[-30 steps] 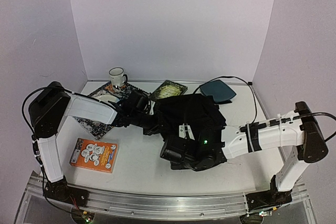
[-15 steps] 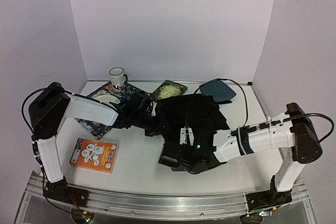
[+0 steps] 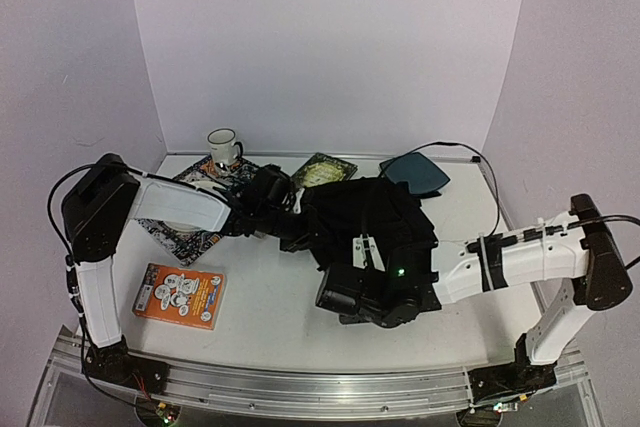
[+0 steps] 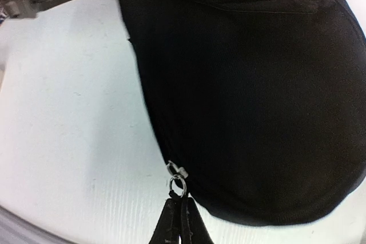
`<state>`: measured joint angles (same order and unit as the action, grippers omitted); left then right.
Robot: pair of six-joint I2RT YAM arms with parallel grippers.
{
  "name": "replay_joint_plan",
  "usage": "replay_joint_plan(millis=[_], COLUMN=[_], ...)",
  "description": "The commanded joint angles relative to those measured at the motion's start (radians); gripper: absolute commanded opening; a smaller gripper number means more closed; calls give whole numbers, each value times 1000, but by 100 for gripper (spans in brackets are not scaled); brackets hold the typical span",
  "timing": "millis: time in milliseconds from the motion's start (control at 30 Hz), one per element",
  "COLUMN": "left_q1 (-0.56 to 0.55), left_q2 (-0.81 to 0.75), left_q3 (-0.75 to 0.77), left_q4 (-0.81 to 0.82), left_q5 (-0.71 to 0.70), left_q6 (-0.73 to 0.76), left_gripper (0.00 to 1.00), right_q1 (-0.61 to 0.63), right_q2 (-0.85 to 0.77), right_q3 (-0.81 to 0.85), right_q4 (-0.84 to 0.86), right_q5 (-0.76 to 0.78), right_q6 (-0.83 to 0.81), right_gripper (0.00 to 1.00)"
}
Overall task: Pack the student bag
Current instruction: Grab the largest pocket of the student bag, then hold the student bag at the center of the board.
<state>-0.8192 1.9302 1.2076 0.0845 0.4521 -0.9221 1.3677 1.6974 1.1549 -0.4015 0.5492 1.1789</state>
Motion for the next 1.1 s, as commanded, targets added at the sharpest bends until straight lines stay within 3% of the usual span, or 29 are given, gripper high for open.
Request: replay_joint_plan(millis=[0,267,400,600,867,1067], left_q1=[65,110,111,111,102,42], left_q2=[51,91,-20,-216,-388,-409], left_q3=[140,219,148,-23,-277,-370], left_q4=[-57,-253,-250,-205,-88,-31], left_q5=[-17,-85,-104,-141,-61,-18], left_q6=[134,272,252,163,17,-46], left_gripper=[0,7,30,52,58,58], right_q1=[45,85,84,53,23,21], right_q2=[-47,23,61,121,151,168], right_q3=[7,90,146,209,228,229], right_q4=[-88,59,133,188,273,297], right_q5=[-63,-219,-172,-102,-109,-128], right_q6=[-110,-328,-368,-404,-457,-468], right_gripper=[0,0,0,0,0,0])
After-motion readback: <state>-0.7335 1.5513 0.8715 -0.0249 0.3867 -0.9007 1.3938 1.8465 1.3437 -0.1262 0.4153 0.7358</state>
